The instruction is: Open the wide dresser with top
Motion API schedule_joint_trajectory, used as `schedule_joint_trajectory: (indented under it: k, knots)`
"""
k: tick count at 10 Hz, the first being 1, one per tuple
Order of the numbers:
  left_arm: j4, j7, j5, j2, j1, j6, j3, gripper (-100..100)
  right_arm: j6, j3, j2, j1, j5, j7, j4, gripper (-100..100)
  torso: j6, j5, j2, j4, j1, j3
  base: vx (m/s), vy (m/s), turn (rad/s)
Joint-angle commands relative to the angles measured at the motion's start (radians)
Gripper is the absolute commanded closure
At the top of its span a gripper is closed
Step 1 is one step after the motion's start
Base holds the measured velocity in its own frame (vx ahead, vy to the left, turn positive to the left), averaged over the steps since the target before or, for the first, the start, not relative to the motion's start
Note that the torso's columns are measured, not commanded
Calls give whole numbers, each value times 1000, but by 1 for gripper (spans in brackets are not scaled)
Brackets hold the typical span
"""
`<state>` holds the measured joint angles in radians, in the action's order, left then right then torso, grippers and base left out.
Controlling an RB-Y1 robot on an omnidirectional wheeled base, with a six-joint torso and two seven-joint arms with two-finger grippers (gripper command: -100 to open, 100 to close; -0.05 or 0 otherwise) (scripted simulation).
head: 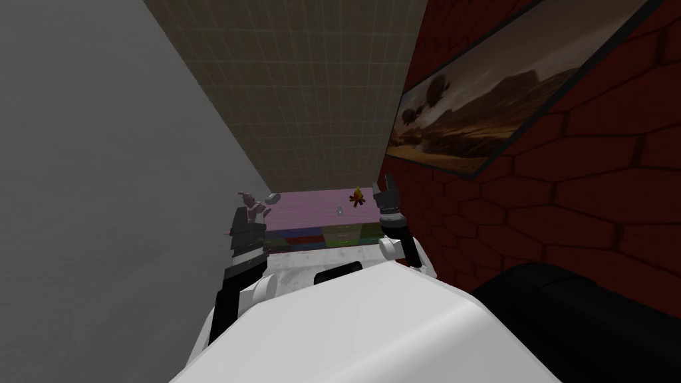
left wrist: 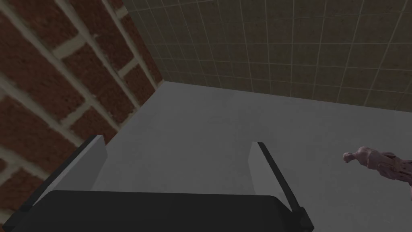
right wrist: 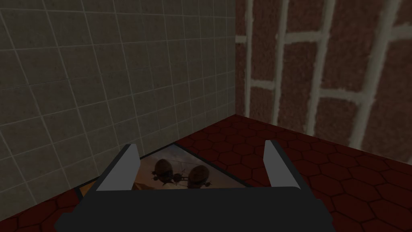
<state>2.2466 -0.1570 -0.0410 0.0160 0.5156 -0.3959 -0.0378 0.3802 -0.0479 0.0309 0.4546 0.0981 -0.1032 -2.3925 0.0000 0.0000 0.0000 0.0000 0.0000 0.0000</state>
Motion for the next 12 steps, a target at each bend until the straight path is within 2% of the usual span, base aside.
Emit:
schedule_joint_trajectory:
  k: [1, 9, 10, 12]
  knots:
    - [0, 0, 0, 0, 0, 0, 0, 0, 0, 0, 0, 0, 0, 0, 0, 0, 0, 0, 40, 41, 0, -82, 0, 0, 0]
    - [0, 0, 0, 0, 0, 0, 0, 0, 0, 0, 0, 0, 0, 0, 0, 0, 0, 0, 618, 617, 0, -1234, 0, 0, 0]
    - [-28, 0, 2, 39, -6, -11, 2, -100, 0, 0, 0, 0, 0, 0, 0, 0, 0, 0, 691, 691, 0, -1382, 17, -16, -7]
    - [-67, 0, 5, 70, -15, -27, 4, -100, 0, 0, 0, 0, 0, 0, 0, 0, 0, 0, 734, 734, -2, -1471, 27, -48, -10]
